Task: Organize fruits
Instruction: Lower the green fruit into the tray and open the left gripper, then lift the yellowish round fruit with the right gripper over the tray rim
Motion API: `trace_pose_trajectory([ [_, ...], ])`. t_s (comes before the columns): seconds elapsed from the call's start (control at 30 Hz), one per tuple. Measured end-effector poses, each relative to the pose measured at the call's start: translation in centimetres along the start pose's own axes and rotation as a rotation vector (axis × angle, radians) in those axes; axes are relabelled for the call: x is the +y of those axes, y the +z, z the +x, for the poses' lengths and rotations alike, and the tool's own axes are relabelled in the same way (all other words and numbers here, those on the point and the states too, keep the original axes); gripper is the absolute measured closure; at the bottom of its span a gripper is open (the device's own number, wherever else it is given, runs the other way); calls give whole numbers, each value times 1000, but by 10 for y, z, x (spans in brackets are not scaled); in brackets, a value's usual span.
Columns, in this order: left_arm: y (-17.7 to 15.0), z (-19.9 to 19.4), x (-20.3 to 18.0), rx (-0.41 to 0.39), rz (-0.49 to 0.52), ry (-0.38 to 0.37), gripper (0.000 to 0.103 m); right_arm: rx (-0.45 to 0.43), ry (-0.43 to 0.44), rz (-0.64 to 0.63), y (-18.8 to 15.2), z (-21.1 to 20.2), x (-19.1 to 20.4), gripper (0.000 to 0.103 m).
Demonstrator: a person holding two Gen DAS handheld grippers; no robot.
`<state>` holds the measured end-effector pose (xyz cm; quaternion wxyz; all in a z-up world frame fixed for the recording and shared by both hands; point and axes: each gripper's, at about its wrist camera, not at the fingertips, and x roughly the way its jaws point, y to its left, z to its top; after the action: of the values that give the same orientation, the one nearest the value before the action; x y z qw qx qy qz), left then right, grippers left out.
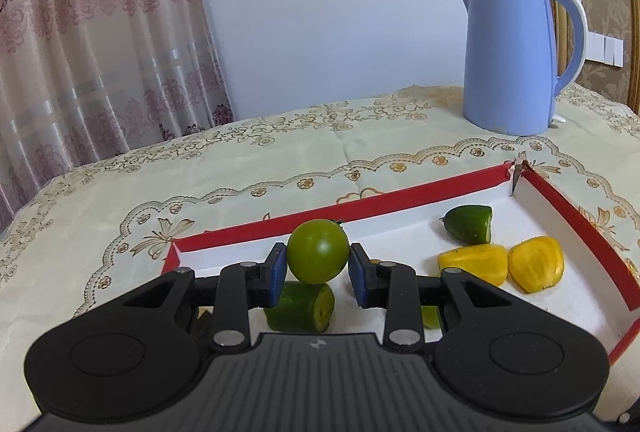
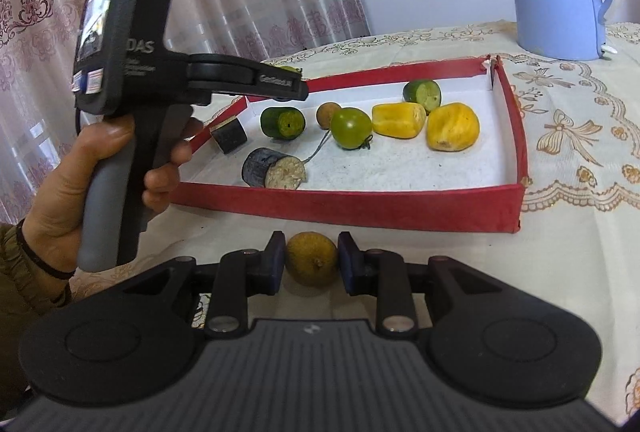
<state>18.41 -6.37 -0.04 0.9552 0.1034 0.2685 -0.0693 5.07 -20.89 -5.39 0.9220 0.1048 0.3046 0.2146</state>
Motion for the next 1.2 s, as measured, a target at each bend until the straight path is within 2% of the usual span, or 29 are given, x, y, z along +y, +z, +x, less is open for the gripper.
trace_pose_trajectory([
  [0.73, 5, 7, -7, 4, 25, 24, 70, 0, -3, -4, 0, 0, 1, 76],
  [0.77, 6, 6, -7, -1, 26, 24, 66, 0, -3, -4, 0, 0, 1, 76],
  [0.9, 7, -4, -3, -33, 17, 34, 39, 0, -4, -5, 0, 0, 1, 76],
  [1.03, 5, -17, 0, -56, 32, 65, 36, 0, -7, -9, 0, 0, 1, 76],
  [1.1, 1, -25, 4, -64, 30, 75, 29, 0, -8, -10, 0, -1, 1, 76],
  [1.2, -9, -35, 15, -66, 10, 117, 24, 1, -9, -13, 0, -1, 1, 76],
])
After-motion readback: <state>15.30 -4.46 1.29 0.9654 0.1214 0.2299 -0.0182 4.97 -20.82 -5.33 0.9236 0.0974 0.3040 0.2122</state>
